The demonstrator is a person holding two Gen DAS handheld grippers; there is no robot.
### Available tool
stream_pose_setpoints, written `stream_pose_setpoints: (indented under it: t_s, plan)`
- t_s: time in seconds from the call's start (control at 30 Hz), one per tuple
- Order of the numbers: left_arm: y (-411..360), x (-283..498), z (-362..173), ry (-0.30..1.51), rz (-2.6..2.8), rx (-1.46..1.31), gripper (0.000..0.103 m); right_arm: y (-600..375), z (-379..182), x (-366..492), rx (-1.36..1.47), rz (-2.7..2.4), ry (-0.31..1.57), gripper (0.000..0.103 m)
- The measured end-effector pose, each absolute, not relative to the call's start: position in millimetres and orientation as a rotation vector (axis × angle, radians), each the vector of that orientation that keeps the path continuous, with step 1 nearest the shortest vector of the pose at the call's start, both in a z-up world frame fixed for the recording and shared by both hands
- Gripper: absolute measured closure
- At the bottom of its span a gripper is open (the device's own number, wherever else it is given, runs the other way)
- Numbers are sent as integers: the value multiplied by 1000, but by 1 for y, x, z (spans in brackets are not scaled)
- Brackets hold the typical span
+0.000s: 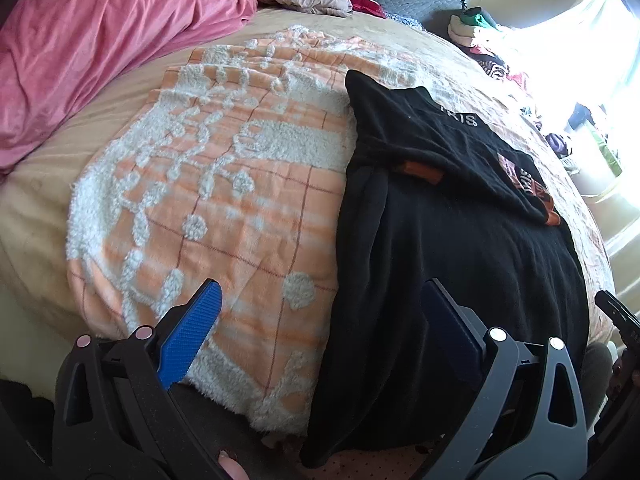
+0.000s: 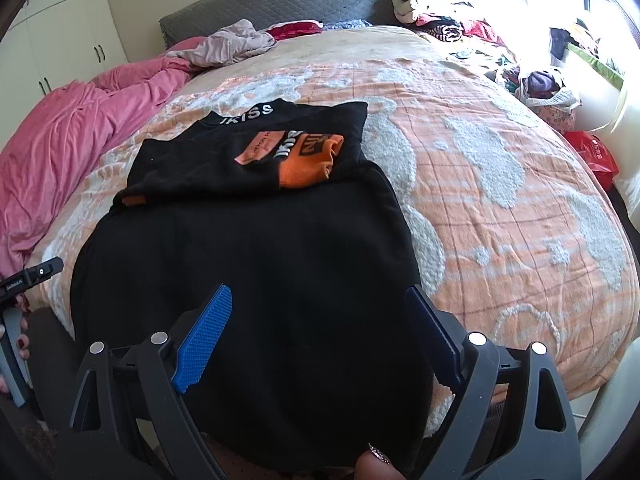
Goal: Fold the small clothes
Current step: 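Move both tools down to the hem of the black sweatshirt, then close the right gripper on the hem while the left gripper grasps it too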
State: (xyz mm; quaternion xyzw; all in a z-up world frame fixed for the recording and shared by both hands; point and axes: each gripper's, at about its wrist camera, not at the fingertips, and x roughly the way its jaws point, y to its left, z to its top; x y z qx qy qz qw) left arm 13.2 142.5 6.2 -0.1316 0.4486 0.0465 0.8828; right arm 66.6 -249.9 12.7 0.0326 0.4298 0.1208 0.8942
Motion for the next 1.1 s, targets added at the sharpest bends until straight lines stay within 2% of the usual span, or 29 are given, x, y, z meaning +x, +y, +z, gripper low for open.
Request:
stream_pose_setpoints:
  t_s: [0.23,0.47,0.87,0.97,1.07,1.1]
  plan:
    - [143,-1,-6,961,73,-279,13,-265,4,51,67,242,920,16]
    - [142,-9,-21,1007,27,-300,31,-276,-11,41,77,274,994,16]
    - [137,-25,-40,1058,-17,-318,32,-294,-30,34,70,322,1107,17]
    - [136,-27,-39,1060,-23,-317,32,-290,-34,33,39,342,1131,24]
    - [137,-29,-39,1062,-32,-321,32,-285,-38,33,-17,357,1147,26]
    - [137,-30,-39,1065,-42,-334,32,-283,-40,33,-28,363,1152,34]
